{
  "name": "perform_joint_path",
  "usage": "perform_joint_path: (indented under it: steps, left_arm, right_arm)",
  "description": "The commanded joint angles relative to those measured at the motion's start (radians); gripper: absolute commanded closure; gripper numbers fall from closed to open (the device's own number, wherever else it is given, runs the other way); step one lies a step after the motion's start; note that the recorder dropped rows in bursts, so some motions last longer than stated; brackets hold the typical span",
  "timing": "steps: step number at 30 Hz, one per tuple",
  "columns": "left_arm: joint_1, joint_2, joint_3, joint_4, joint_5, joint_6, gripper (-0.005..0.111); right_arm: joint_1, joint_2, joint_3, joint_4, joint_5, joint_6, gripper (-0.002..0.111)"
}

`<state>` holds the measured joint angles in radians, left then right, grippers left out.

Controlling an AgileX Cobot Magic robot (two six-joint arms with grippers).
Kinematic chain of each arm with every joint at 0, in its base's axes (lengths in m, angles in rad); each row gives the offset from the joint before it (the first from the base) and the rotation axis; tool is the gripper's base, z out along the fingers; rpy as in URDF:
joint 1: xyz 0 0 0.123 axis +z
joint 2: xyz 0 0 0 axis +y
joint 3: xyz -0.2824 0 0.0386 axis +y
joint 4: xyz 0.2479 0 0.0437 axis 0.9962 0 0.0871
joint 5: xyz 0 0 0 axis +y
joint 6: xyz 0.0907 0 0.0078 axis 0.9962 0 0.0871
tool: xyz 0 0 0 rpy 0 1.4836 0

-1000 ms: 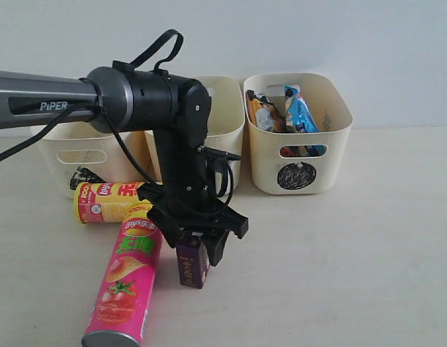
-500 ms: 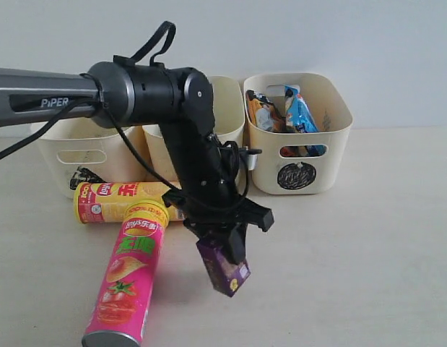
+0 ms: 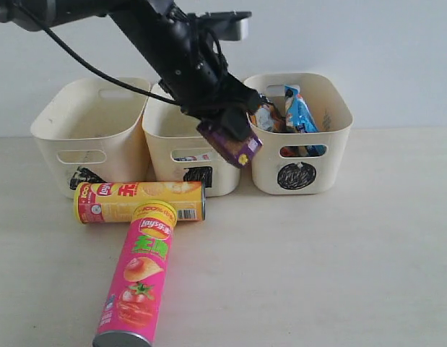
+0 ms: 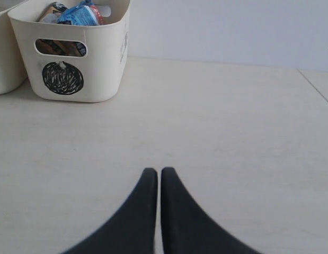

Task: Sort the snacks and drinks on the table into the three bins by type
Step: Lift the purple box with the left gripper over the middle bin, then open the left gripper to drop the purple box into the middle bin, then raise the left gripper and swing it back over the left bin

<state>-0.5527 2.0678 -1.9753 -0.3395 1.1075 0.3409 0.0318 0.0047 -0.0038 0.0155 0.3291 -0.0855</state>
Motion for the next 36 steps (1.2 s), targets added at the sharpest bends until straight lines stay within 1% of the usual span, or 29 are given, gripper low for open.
perform_joint_path:
  steps: [1,7,13,18,21,26,33,35,36]
  left_arm:
    - [0.057,-0.031,-0.014,-0.009,-0.117,0.053,0.102]
    - [0.113,-0.024,-0.014,-0.005,-0.304,0.127,0.102]
    - [0.159,0.037,-0.012,-0.001,-0.523,0.131,0.102]
    - [0.171,0.115,-0.012,-0.001,-0.692,0.131,0.102]
    - [0.171,0.161,-0.014,-0.001,-0.767,0.131,0.102]
    - [0.173,0.208,-0.014,-0.001,-0.826,0.131,0.102]
    - [0.184,0.245,-0.014,-0.001,-0.828,0.131,0.102]
    - [0.184,0.246,-0.014,-0.001,-0.825,0.131,0.101]
    - [0.184,0.246,-0.014,-0.001,-0.825,0.131,0.098]
  right_arm:
    - [-0.003,-0.005,0.004,-0.002,-0.008,-0.001,0.108]
    - [-0.003,-0.005,0.004,-0.002,-0.008,-0.001,0.108]
    - [-0.003,-0.005,0.004,-0.002,-0.008,-0.001,0.108]
    - [-0.003,-0.005,0.004,-0.002,-0.008,-0.001,0.108]
    - [-0.003,-0.005,0.004,-0.002,-0.008,-0.001,0.108]
    - [-0.003,-0.005,0.004,-0.002,-0.008,-0.001,0.108]
    - [-0.003,-0.005,0.004,-0.002,-0.008,-0.001,0.108]
    - [-0.003,-0.005,0.004,-0.002,-0.008,-0.001,0.108]
    - [-0.003,-0.005,0.004,-0.002,-0.008,-0.001,0.108]
